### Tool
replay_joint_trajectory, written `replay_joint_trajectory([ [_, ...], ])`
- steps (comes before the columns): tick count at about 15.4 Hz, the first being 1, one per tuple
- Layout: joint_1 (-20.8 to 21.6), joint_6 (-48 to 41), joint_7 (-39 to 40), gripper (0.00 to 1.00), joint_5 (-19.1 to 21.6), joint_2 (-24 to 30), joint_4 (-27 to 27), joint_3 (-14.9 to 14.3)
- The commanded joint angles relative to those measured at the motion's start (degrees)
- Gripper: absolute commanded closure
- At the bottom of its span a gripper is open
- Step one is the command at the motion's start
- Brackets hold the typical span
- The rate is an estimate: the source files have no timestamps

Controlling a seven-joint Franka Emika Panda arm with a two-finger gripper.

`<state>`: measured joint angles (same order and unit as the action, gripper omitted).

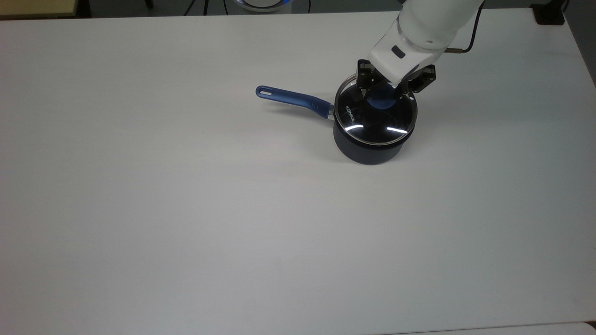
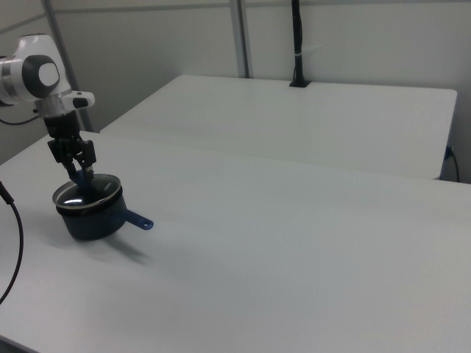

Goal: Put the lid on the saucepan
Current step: 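Lower the lid onto the saucepan rim and settle it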

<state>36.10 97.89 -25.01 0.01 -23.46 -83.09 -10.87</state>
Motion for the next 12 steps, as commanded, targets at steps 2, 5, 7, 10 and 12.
replay_joint_trajectory([
  [2, 0.81, -0.60, -1.36, 0.54, -1.94, 0.79, -1.81, -0.73],
  [5, 0.90, -0.51, -1.44, 0.54, -1.94, 0.61, -2.25, -0.73],
  [7, 0.90, -0.51, -1.53, 0.54, -1.94, 0.61, -2.34, -0.73],
  [10, 0.73, -0.25, -3.37, 0.53, -1.94, 0.35, -2.34, -0.73],
  [12, 0.73, -0.25, -3.46, 0.52, -1.94, -0.18, -2.25, -0.73],
])
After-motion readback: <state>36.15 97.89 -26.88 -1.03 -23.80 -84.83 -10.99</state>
